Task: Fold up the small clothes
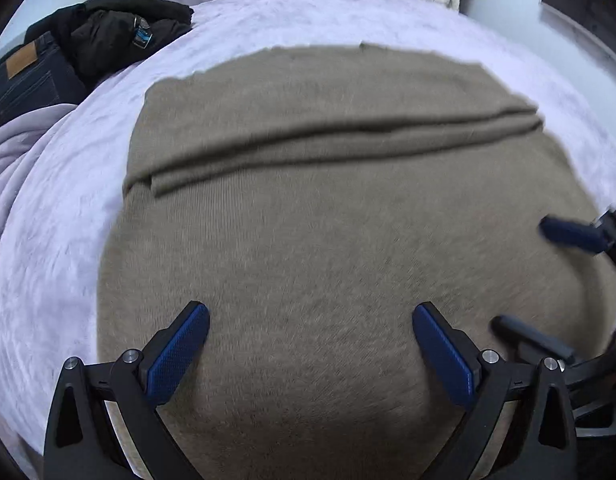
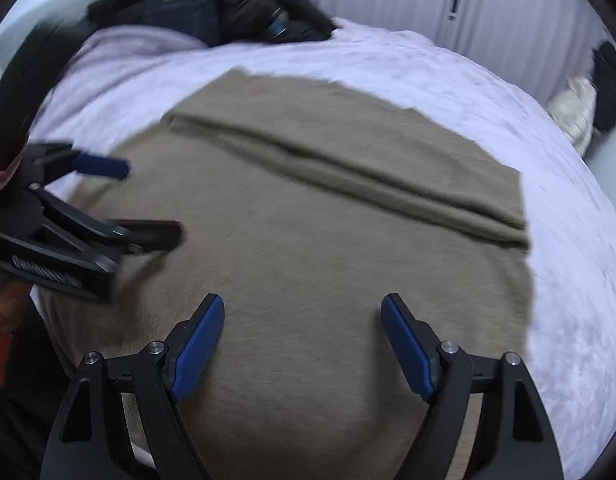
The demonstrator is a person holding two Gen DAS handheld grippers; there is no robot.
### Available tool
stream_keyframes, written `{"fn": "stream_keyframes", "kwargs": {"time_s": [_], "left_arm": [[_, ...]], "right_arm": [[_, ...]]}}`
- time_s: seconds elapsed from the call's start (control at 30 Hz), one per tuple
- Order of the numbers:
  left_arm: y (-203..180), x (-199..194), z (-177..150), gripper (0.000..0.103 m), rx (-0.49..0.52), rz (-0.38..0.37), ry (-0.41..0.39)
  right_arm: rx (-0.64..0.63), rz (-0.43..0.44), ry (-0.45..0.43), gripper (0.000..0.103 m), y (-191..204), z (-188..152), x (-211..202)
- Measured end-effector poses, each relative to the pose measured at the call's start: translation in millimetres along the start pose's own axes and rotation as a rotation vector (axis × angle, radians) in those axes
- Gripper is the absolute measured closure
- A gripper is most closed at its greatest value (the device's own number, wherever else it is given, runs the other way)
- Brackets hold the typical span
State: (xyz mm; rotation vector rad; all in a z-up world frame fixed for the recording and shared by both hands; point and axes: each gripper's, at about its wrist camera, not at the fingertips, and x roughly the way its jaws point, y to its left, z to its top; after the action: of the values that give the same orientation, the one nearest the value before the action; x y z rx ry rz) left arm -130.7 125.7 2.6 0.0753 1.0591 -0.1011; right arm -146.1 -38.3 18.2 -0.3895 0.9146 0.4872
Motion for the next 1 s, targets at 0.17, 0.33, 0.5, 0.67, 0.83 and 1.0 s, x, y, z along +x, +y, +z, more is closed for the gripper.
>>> {"fn": "stream_keyframes", "kwargs": {"time_s": [0.17,0.33,0.5,0.67,0.83,1.0], "left_arm": [[31,-14,-25,0.0,-0.091,-0.038,-0.029],[52,-26,-51,0.0,-0.1,-0.017,-0.015],[56,-53,-62,0.0,-0.111,0.103,-0.027],[23,-92,-57,0.0,-0.167,-0.006,-0.147],[-9,-45,-57,0.0,-0.101,0.049,-0.03],[6,-39,-86,0.0,-0.05,0.018,-0.061]], "right_arm": [[0.094,0.021,-0.025,0.019,-24,-27,-6],[0.212,0.006,-0.019,0.019,-69,-63,-28],[0.144,-0.122,-0.011,0.018,-59,-76,-49],[0.214,-0.054,-0.127,0.017,-23,-42,-74],[0.14,-0.067,-0.047,0.015,34,-34,-51],[0.075,-0.127,-0.012,0.002,28,-60,-26]]}}
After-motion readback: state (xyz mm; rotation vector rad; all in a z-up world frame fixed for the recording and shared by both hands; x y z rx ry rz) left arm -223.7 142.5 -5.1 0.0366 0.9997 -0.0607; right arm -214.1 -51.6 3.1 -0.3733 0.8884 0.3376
